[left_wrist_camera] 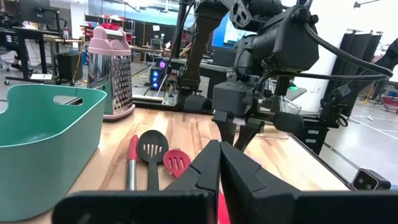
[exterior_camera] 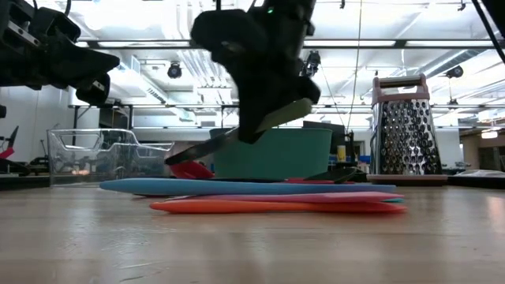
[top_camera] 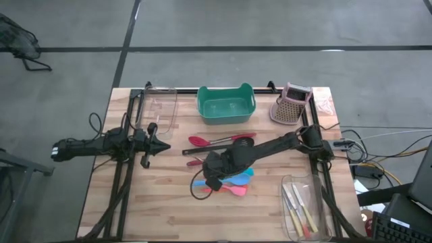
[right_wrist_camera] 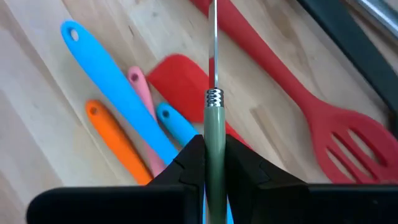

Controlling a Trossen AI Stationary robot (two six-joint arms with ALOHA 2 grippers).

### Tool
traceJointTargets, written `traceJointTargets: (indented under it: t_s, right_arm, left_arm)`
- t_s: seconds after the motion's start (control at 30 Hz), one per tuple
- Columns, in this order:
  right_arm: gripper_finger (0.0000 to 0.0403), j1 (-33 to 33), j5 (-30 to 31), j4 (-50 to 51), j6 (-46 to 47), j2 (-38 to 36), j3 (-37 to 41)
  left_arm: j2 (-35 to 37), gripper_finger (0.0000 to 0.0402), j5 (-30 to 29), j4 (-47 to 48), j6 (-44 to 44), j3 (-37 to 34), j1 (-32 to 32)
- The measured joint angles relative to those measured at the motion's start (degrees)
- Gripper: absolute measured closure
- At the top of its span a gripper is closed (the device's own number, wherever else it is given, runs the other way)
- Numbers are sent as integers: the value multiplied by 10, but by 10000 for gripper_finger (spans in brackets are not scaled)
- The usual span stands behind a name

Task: Pick & Place Kitchen Items
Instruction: Put the green knife into the bottom transparent bin

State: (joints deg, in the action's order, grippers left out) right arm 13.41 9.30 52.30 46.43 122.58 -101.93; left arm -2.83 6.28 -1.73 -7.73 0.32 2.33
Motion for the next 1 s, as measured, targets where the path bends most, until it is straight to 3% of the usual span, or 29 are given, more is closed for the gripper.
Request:
traceJointTargets:
  t_s: [0.3, 0.6, 1.0]
  right_arm:
    - [371, 34, 62, 118, 37, -45, 0]
    - [370, 91, 147, 240, 142, -118, 1]
    - [369, 200, 169, 377, 275, -193, 8]
  left_arm:
    - [0, 387, 0, 0, 0, 0, 0]
    - [0, 387, 0, 0, 0, 0, 0]
    - [0, 387, 0, 0, 0, 0, 0]
